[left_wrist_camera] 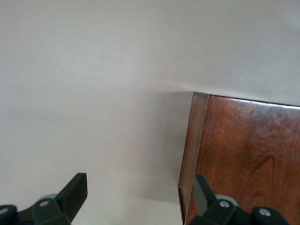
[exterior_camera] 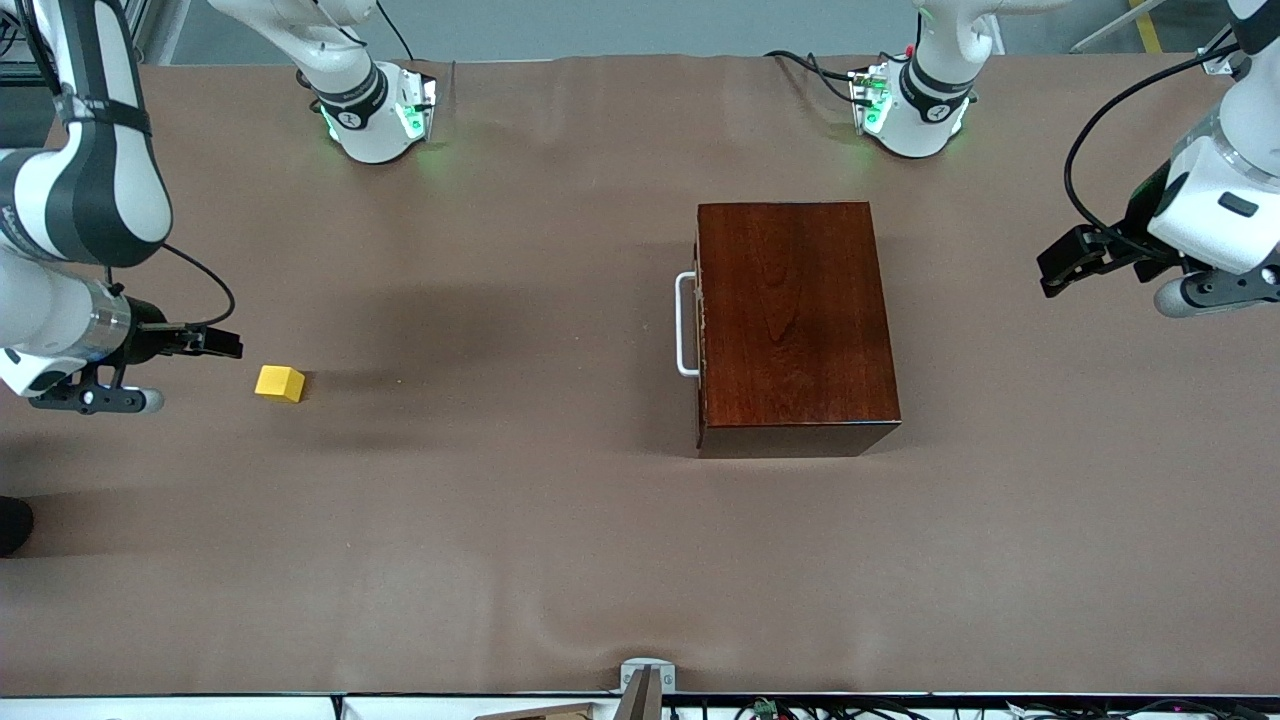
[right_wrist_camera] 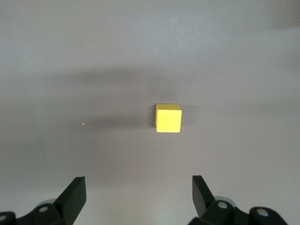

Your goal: Open drawer, take yellow block, close drawer

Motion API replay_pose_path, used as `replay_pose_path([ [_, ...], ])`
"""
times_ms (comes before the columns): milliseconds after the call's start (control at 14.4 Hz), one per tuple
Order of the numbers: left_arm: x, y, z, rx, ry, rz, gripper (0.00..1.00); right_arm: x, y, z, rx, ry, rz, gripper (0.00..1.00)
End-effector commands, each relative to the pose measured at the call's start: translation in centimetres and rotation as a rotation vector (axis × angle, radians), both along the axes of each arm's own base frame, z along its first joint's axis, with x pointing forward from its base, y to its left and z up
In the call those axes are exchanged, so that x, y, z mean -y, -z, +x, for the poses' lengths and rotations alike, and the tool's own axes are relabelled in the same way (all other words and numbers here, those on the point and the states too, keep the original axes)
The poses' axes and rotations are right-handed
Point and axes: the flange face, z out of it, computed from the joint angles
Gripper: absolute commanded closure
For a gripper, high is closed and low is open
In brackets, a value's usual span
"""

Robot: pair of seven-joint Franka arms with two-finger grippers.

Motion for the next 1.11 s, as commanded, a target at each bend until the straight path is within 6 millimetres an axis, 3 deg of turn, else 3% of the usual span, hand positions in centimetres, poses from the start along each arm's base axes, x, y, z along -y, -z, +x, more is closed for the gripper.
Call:
replay_pose_path([
  [0,-0.7,-0.2,-2.9,0.000,0.041,0.001,0.00,-2.0,-4.3,-1.3,0.042,-0.014,0.005,0.00],
  [416,-1.2,0.6,-5.8,0.027,0.074,-0.012,0.00,-3.7,-9.4,-3.2,0.100,-0.046,0.002,0.00],
  [831,-2.6,-0.2,-6.3,0.044,0.159,-0.010,0.00,-4.2,-14.2,-6.3,0.121,-0.045,0.014,0.00],
  [1039,-2.4,-0.8,-6.4,0.057,0.178,-0.008,0.00,-4.5,-16.0,-6.9,0.123,-0.042,0.039,0.00],
])
